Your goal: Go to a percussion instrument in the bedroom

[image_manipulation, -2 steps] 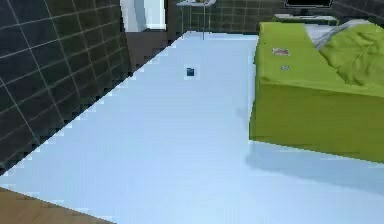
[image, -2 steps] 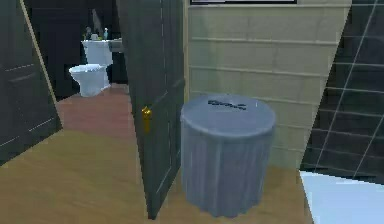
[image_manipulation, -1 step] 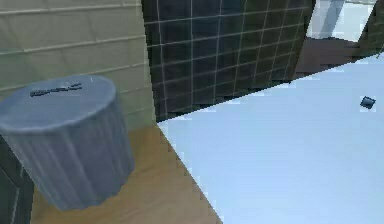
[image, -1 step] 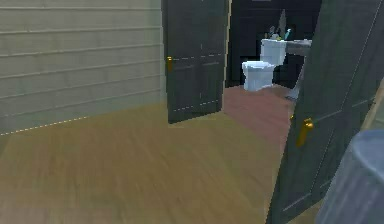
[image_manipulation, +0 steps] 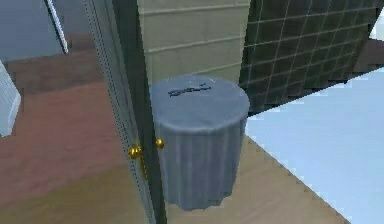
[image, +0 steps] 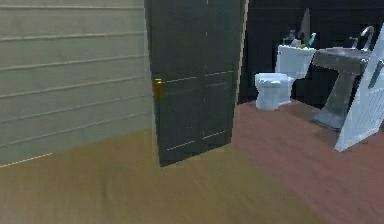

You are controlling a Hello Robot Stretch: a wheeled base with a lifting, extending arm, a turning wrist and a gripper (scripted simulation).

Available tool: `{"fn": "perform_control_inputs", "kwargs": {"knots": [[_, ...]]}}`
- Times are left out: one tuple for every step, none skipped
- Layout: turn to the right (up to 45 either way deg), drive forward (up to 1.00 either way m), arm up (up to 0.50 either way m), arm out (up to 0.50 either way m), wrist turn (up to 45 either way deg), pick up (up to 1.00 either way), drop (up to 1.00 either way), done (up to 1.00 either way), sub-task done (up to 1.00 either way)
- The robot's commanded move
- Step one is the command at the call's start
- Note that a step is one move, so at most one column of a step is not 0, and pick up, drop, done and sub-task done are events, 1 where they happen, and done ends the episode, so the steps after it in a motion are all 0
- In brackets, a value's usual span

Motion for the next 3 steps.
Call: {"fn": "perform_control_inputs", "kwargs": {"knots": [[9.0, 0.0, 0.0, 0.0, 0.0, 0.0, 0.0, 0.0, 0.0], [0.0, 0.45, 0.0, 0.0, 0.0, 0.0, 0.0, 0.0, 0.0], [45.0, 0.0, 0.0, 0.0, 0.0, 0.0, 0.0, 0.0, 0.0]]}}
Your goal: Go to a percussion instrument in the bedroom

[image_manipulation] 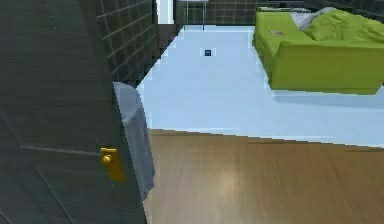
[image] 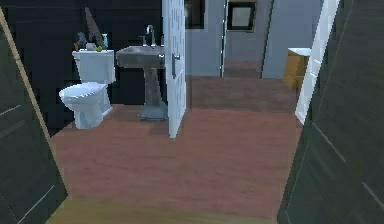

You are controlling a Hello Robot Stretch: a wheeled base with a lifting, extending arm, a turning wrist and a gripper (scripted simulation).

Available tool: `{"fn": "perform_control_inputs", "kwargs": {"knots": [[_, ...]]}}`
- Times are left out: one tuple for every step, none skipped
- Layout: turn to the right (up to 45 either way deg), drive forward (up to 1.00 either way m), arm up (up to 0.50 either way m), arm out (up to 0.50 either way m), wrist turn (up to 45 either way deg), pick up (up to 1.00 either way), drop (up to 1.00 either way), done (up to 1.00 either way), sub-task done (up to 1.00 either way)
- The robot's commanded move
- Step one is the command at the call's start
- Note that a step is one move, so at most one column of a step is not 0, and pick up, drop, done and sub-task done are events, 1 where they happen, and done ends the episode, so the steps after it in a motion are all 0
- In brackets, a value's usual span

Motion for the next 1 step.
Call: {"fn": "perform_control_inputs", "kwargs": {"knots": [[3.0, 0.0, 0.0, 0.0, 0.0, 0.0, 0.0, 0.0, 0.0]]}}
